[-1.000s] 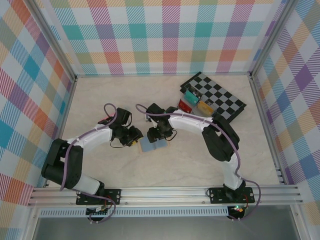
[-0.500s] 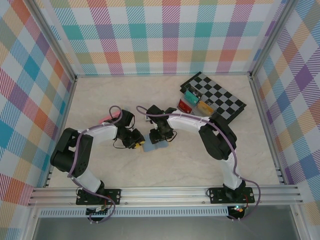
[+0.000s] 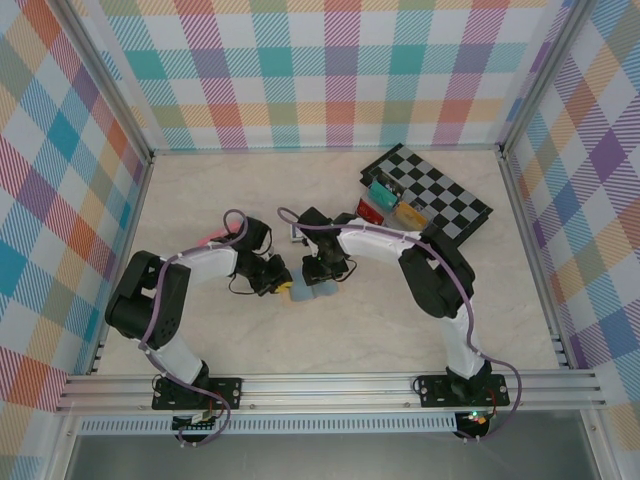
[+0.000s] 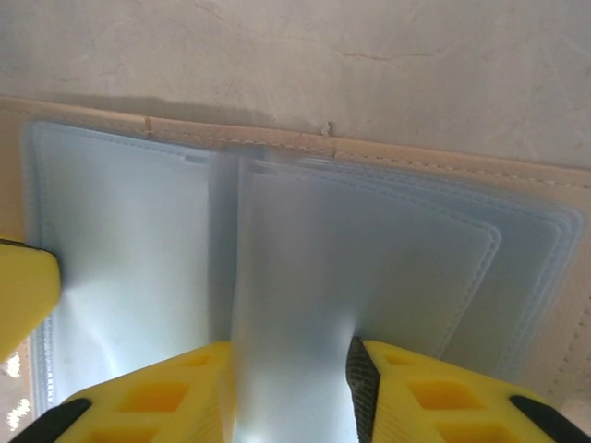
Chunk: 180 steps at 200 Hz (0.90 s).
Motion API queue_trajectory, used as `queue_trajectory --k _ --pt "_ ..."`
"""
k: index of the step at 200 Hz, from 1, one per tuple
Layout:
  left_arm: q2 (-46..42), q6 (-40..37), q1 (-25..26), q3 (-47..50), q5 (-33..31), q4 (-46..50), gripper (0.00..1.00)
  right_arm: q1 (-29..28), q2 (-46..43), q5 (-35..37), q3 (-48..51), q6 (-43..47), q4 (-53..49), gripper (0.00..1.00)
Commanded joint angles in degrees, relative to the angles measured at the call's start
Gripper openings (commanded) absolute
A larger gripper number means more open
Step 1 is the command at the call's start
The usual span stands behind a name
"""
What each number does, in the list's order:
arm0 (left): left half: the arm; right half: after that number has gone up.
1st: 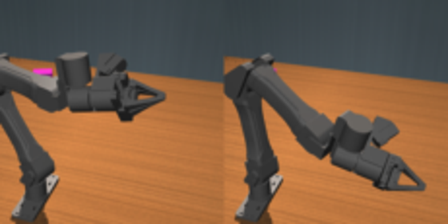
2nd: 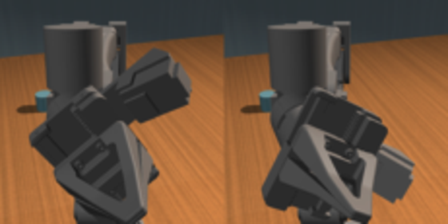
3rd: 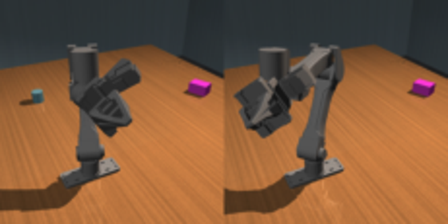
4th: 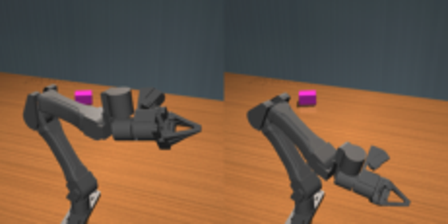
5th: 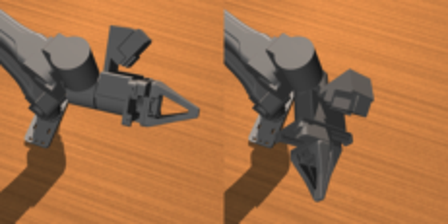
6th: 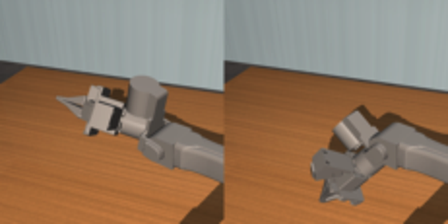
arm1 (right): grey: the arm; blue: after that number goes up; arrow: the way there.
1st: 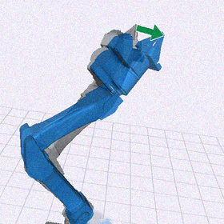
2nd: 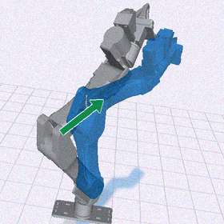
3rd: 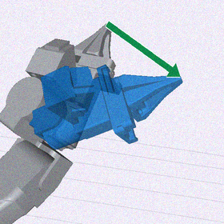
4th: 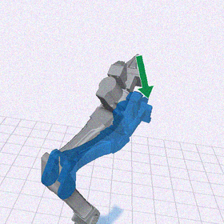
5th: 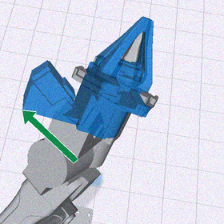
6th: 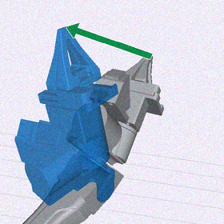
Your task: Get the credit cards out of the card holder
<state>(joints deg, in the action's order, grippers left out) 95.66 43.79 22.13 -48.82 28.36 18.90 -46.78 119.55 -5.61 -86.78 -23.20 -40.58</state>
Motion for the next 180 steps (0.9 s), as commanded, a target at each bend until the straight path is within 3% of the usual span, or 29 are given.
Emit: queue_trajectory --k 1,54,103,150,180 --pt "0.8 -1.0 1.1 -2.0 3.1 -2.4 0.08 0.5 1.1 -5.2 2.7 -1.0 1.3 0.34" --pt "0.2 -0.9 1.5 -2.0 6.2 -6.5 0.00 2.5 0.0 -10.7 5.5 -1.8 4.6 0.28" --pt "0.4 -1.0 1.9 -2.1 6.5 -7.3 0.00 3.1 -0.1 -12.9 6.3 -2.1 5.8 0.23" --pt "1.7 -0.9 2.2 -2.4 6.6 -7.4 0.00 3.3 -1.3 -16.8 6.9 -2.5 8.0 0.26" --pt "1.1 -3.8 2.2 -4.8 4.1 -1.7 0.00 3.7 -3.7 -14.4 7.1 -3.2 7.6 0.28"
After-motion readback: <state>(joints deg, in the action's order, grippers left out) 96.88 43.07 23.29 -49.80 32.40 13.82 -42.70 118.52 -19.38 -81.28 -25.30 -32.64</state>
